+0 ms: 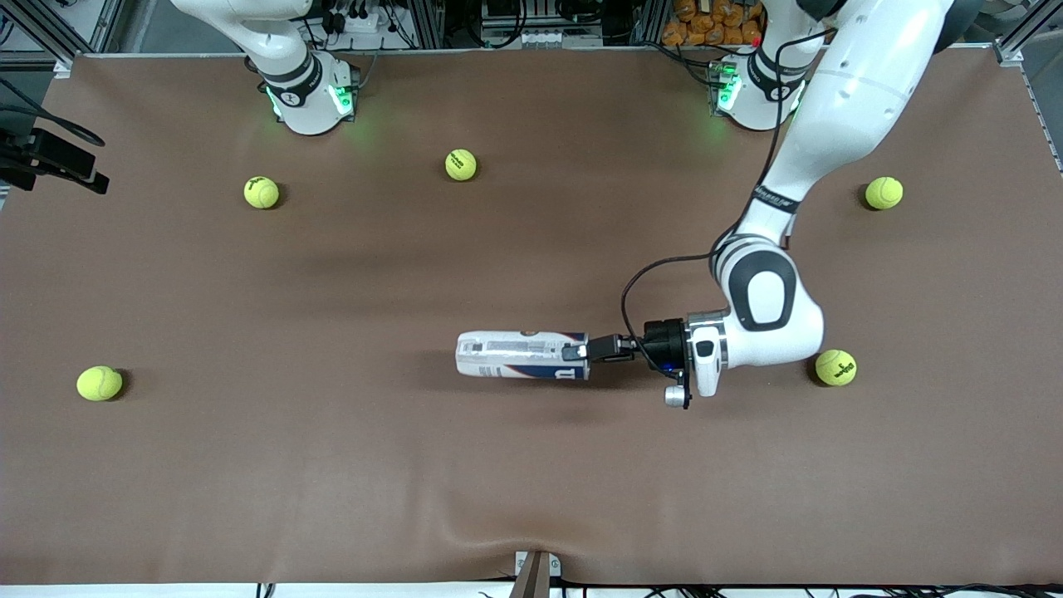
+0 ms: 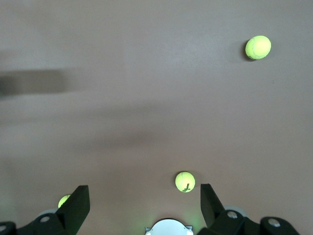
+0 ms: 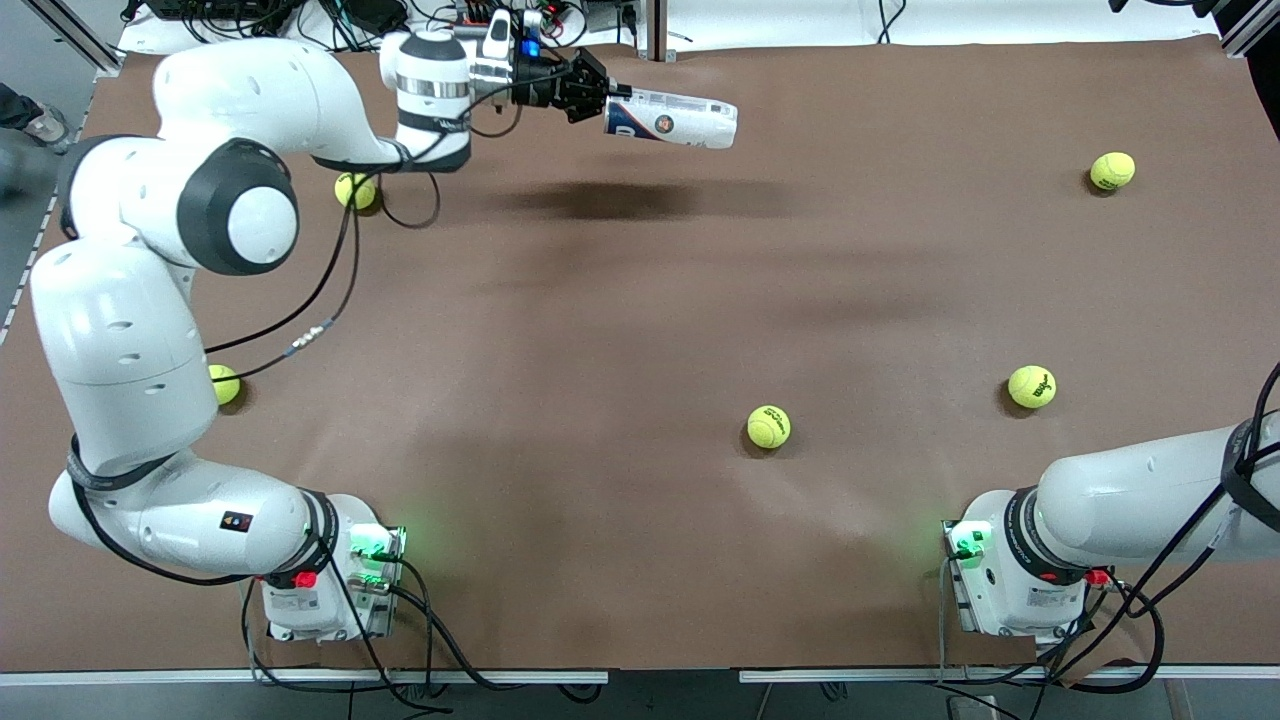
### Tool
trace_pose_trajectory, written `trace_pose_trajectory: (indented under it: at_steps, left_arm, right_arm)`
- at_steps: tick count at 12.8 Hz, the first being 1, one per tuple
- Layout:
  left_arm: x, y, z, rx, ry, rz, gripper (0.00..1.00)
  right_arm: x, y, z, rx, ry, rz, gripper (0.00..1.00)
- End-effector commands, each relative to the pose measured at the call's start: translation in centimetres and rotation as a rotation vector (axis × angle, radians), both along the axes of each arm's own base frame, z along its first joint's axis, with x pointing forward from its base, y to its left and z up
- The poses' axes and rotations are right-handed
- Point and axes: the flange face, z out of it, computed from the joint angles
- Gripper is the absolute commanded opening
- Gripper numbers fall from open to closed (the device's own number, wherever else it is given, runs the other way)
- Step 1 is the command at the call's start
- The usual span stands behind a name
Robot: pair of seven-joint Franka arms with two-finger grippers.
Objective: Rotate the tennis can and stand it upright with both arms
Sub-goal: 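Grasp the can's open end with the left gripper while the right gripper retracts, then rotate the can upright with the left gripper and set it down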
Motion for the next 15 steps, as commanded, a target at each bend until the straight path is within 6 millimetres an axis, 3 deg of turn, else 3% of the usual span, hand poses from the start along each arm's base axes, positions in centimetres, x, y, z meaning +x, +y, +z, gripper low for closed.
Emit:
trace_pose_trajectory:
  at_steps: [1, 7, 9, 12, 15]
  left_arm:
    - [-0.8, 0.2, 4.6, 0.101, 0.025, -0.022, 0.0]
    - [-3.0, -0.9, 12.0, 0.444, 0.041, -0.089, 0.0]
    - [-4.3, -3.0, 13.1, 0.567, 0.002, -0.128, 0.0]
    - [-6.9, -8.4, 14.9, 0.79, -0.073, -0.157, 0.0]
    - [-10.3, -13.1, 14.6, 0.955, -0.137, -0.173, 0.0]
  right_arm:
    - [-0.3, -0.2, 0.6, -0.009, -0.004, -0.01, 1.0]
    - [-0.3, -0.3, 0.6, -0.009, -0.004, -0.011, 1.0]
    - [-0.3, -0.2, 0.6, -0.008, -0.004, -0.011, 1.0]
    - [-0.3, -0.3, 0.6, -0.009, -0.004, -0.013, 1.0]
    - [-0.3, -0.2, 0.7, -0.007, -0.009, -0.011, 1.0]
